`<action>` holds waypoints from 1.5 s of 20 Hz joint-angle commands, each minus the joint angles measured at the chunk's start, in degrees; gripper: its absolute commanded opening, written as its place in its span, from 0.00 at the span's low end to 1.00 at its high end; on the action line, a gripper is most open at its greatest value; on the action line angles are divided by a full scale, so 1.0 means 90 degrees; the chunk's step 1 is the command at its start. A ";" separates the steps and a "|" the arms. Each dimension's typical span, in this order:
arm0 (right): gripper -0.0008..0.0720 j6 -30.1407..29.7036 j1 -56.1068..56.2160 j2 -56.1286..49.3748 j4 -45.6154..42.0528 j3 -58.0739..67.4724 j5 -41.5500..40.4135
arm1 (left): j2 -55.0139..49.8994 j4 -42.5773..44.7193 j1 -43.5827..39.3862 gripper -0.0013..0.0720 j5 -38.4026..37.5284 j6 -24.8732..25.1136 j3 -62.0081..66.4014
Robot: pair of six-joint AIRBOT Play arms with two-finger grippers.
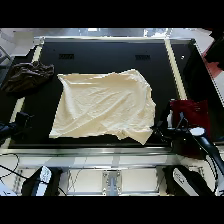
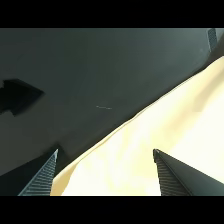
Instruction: Fold the shirts.
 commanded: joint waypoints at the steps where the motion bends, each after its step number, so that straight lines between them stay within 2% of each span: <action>1: 0.57 -0.0172 0.0573 -0.0656 0.0595 -0.0015 -0.0563 | 0.0005 0.0000 0.0010 0.97 -0.0078 0.0005 -0.0002; 3: 0.57 -0.0381 0.0789 -0.0814 0.0967 0.0005 -0.0835 | 0.0005 0.0000 0.0007 0.97 -0.0078 0.0005 -0.0002; 6: 0.22 -0.0918 0.0816 -0.0792 0.1797 0.0056 -0.1052 | 0.0007 0.0027 0.0012 0.97 -0.0301 0.0000 -0.0005; 7: 0.07 -0.1018 0.0816 -0.0789 0.1872 0.0141 -0.1015 | 0.0007 0.0117 0.0019 0.97 -0.0566 -0.0002 -0.0007; 8: 0.04 -0.1076 0.0816 -0.0789 0.1863 0.0257 -0.0945 | 0.0007 0.0308 0.0019 0.97 -0.0809 -0.0085 -0.0015; 10: 0.04 -0.1163 0.0816 -0.0789 0.1860 0.0483 -0.0792 | 0.0095 0.0733 0.0051 0.97 -0.0979 -0.0486 -0.0240; 12: 0.04 -0.1285 0.0816 -0.0789 0.1863 0.0670 -0.0590 | 0.0180 0.0663 0.0129 0.97 -0.1151 -0.0814 -0.0568; 15: 0.04 -0.1440 0.0816 -0.0789 0.1848 0.0835 -0.0469 | 0.0187 0.0619 0.0129 0.97 -0.1481 -0.0860 -0.1022; 19: 0.04 -0.1596 0.0816 -0.0789 0.1846 0.0850 -0.0469 | 0.0180 0.0576 0.0129 0.97 -0.1401 -0.0860 -0.1413; 21: 0.04 -0.1727 0.0816 -0.0792 0.1846 0.0850 -0.0469 | 0.0131 0.0194 0.0126 0.97 -0.1030 -0.0855 -0.1472; 22: 0.04 -0.1790 0.0816 -0.0792 0.1843 0.0850 -0.0469 | 0.0039 -0.0238 0.0126 0.91 -0.0828 -0.0816 -0.1472; 23: 0.04 -0.1819 0.0816 -0.0789 0.1843 0.0850 -0.0469 | -0.0092 -0.0716 0.0126 0.80 -0.0695 -0.0639 -0.1472; 25: 0.04 -0.1821 0.0816 -0.0789 0.1846 0.0850 -0.0469 | -0.0461 -0.1421 0.0058 0.79 -0.0614 -0.0029 -0.1472; 30: 0.04 -0.1821 0.0816 -0.0789 0.1851 0.0850 -0.0464 | -0.1110 -0.1382 -0.0083 0.79 -0.0345 0.0080 -0.1469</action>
